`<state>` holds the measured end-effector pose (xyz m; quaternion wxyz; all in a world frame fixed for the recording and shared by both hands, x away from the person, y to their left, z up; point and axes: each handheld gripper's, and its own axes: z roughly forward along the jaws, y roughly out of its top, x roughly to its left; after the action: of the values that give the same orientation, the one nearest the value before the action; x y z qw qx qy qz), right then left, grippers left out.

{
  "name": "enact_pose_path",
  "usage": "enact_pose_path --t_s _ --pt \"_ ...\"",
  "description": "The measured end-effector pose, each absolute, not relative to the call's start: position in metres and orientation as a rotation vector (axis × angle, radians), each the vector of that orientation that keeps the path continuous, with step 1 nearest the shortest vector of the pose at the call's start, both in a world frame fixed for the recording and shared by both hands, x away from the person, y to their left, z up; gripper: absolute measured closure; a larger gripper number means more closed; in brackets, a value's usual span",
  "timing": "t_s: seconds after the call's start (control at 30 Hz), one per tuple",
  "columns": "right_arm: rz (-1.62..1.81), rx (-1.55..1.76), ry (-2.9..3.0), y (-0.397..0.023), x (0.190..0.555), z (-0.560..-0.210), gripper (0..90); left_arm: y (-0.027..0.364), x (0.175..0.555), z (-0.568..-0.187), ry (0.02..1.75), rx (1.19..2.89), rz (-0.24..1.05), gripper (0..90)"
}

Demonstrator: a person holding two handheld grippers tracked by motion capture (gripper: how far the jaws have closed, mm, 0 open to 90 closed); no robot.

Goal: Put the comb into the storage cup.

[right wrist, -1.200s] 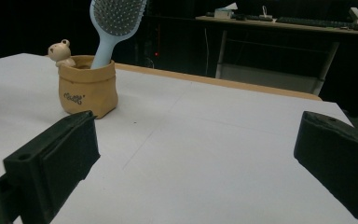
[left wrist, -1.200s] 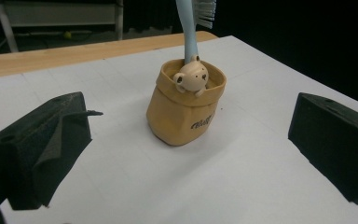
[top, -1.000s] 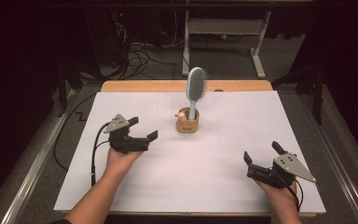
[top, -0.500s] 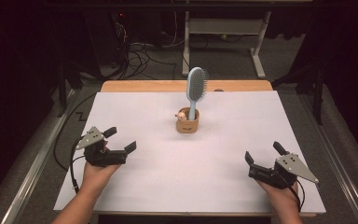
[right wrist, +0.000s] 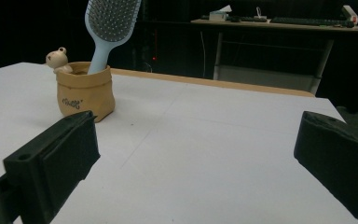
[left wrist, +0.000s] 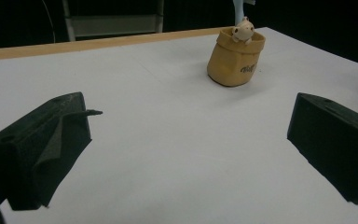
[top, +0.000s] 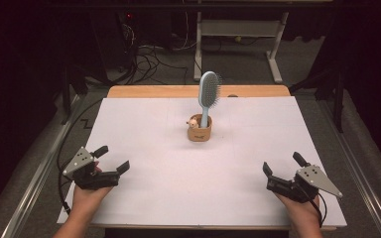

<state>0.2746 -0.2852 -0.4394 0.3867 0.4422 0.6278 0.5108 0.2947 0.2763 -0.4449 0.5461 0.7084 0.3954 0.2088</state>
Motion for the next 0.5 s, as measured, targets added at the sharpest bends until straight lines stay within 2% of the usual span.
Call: enact_pose_path --t_s 0.5 --pt "1.285 1.144 1.609 -0.2861 0.2745 -0.444 0.4 0.2767 0.2896 -0.4534 0.932 1.667 0.509 0.0"
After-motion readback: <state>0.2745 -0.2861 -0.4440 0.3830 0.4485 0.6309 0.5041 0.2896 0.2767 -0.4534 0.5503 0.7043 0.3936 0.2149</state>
